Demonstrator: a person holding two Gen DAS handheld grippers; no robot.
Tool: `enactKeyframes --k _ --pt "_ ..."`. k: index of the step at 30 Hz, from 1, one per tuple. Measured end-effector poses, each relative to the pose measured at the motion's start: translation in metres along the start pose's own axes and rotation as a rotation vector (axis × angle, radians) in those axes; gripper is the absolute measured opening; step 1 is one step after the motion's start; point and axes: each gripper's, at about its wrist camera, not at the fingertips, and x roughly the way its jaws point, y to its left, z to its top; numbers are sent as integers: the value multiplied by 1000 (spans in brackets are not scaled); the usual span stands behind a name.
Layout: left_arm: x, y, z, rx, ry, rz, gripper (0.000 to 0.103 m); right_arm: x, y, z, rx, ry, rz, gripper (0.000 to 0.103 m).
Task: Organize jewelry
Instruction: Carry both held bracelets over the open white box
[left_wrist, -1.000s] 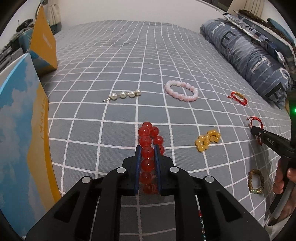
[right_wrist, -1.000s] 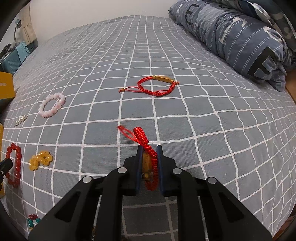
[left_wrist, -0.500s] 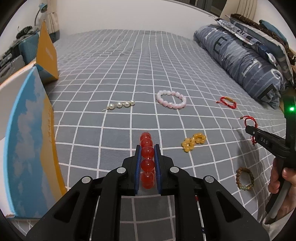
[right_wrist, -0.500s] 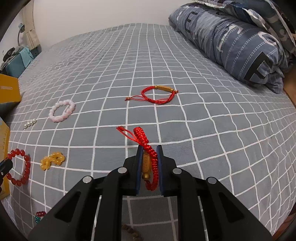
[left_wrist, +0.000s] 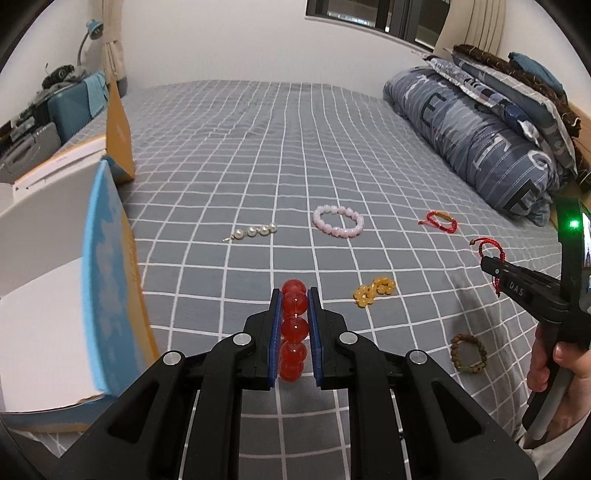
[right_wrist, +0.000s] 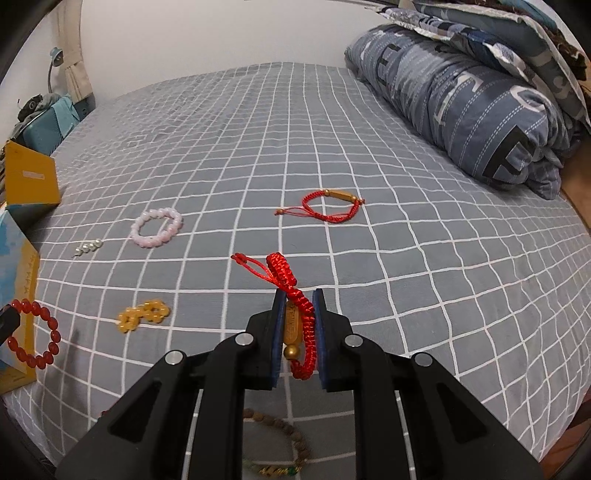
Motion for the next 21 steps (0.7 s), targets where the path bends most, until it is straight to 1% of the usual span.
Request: enactKeyframes --k 10,21 --pt "-43 12 3 -9 -53 10 13 -35 22 4 -13 -38 28 14" --pt "-95 42 4 -52 -121 52 13 -74 74 11 -67 -85 84 14"
